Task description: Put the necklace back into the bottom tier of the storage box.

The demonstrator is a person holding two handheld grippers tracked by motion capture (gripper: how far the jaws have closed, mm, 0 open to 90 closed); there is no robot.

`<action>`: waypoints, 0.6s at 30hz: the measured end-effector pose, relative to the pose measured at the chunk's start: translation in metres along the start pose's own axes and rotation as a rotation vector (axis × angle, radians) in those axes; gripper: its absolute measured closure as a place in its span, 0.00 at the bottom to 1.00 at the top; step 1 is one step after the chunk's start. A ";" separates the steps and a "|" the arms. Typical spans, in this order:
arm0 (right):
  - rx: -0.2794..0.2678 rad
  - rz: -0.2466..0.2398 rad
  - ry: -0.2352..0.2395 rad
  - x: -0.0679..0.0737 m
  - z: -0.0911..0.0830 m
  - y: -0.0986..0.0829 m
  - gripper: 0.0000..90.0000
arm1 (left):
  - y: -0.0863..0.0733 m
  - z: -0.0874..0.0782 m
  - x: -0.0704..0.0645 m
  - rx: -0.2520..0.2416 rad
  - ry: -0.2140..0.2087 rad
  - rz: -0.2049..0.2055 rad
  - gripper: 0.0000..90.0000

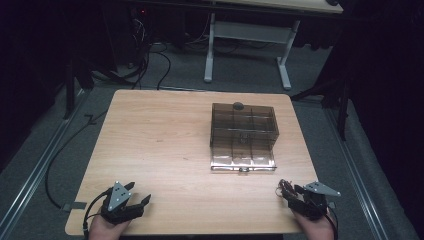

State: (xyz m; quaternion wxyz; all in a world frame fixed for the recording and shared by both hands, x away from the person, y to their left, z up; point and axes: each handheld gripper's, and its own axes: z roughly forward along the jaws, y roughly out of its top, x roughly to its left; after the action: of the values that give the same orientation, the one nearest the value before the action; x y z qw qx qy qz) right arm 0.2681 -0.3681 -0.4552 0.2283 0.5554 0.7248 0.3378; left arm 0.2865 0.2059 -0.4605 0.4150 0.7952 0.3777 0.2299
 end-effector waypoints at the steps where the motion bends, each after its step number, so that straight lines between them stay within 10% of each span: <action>1: 0.003 -0.005 -0.001 0.000 0.001 0.000 0.49 | 0.000 0.000 0.000 0.000 0.000 0.000 0.31; 18: 0.001 -0.032 -0.036 0.003 0.000 -0.001 0.82 | 0.000 0.000 0.000 -0.001 0.000 0.002 0.31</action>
State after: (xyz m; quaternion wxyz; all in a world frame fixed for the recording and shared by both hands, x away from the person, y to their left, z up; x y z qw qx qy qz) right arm 0.2668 -0.3649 -0.4554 0.2462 0.5497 0.7297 0.3236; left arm 0.2864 0.2058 -0.4605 0.4150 0.7954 0.3768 0.2304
